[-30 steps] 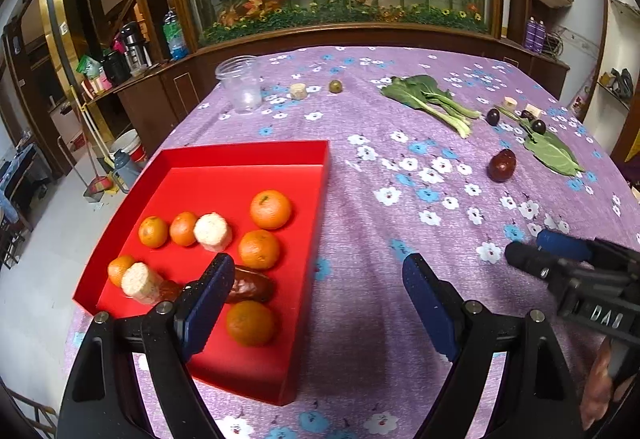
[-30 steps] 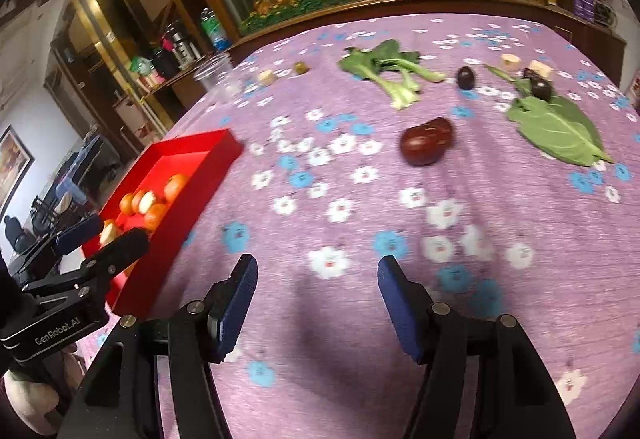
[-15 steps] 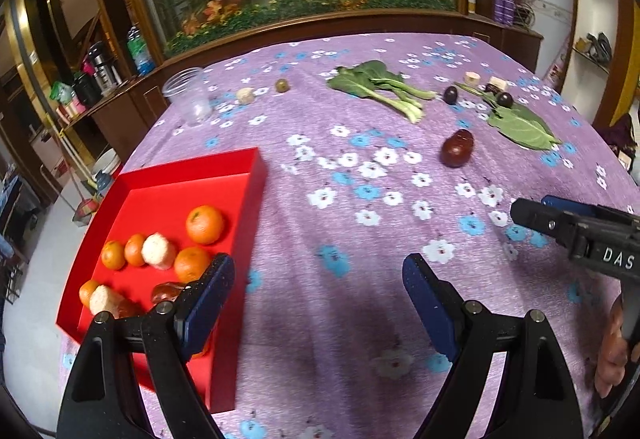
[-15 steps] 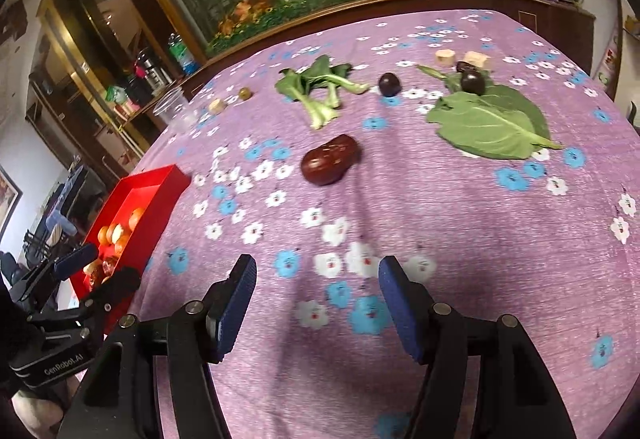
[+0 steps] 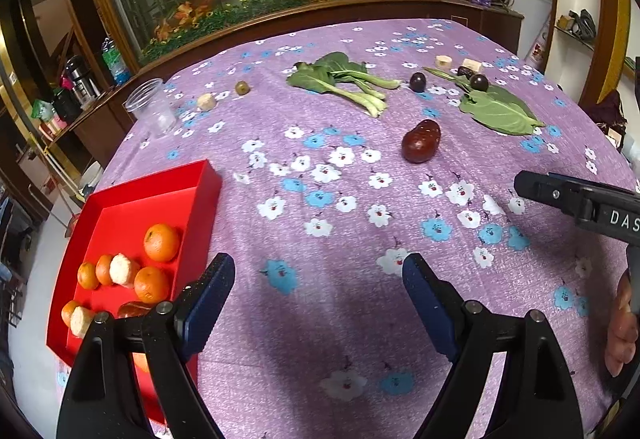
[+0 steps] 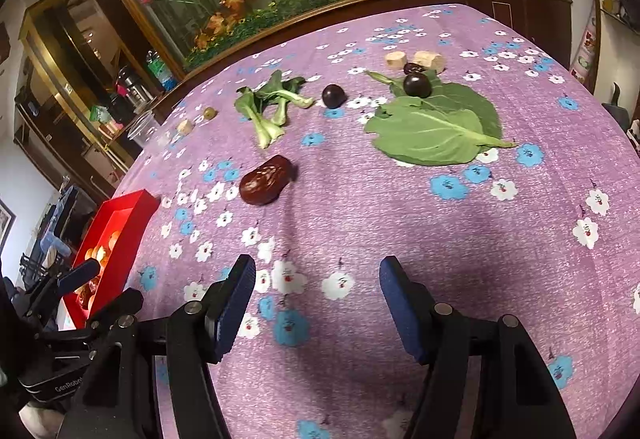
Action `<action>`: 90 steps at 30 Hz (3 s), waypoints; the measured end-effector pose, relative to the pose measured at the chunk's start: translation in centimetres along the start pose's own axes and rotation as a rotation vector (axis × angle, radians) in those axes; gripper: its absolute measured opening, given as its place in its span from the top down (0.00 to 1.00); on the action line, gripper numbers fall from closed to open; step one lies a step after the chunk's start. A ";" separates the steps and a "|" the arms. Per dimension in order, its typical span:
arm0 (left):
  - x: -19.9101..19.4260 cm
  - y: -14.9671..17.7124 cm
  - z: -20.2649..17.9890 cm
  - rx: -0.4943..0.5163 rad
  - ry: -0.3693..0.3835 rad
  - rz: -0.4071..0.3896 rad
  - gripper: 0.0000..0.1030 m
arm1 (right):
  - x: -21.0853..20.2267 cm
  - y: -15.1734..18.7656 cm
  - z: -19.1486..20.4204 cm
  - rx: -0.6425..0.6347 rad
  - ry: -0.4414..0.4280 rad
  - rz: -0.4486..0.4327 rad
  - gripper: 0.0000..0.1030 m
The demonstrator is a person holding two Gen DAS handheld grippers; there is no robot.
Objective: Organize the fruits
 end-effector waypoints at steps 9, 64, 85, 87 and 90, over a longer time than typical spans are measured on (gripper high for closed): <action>1.1 -0.3 -0.6 0.002 0.034 0.025 0.18 | -0.1 -1.1 -1.4 -0.005 0.042 -0.003 0.33; -6.0 0.2 24.0 -0.626 -0.009 -0.186 0.17 | 5.8 -7.3 -1.3 0.181 -0.375 0.021 0.33; -3.8 1.2 22.0 -0.563 0.053 -0.121 0.17 | -1.2 -9.9 -9.8 0.234 0.118 -0.272 0.25; -4.3 1.4 22.2 -0.560 0.048 -0.128 0.17 | -1.9 -10.0 -10.1 0.220 0.188 -0.310 0.25; -4.8 1.8 22.6 -0.580 0.080 -0.130 0.17 | -3.7 -9.7 -11.5 0.246 0.314 -0.375 0.25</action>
Point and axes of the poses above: each gripper's, at about its wrist camera, not at the fingertips, and x roughly the way its jaws point, z to its left, y to its underside, the point moved 5 cm from there along x, roughly the way its jaws point, and after that the axes turned 6 degrees about -x, right-handed, at the moved point
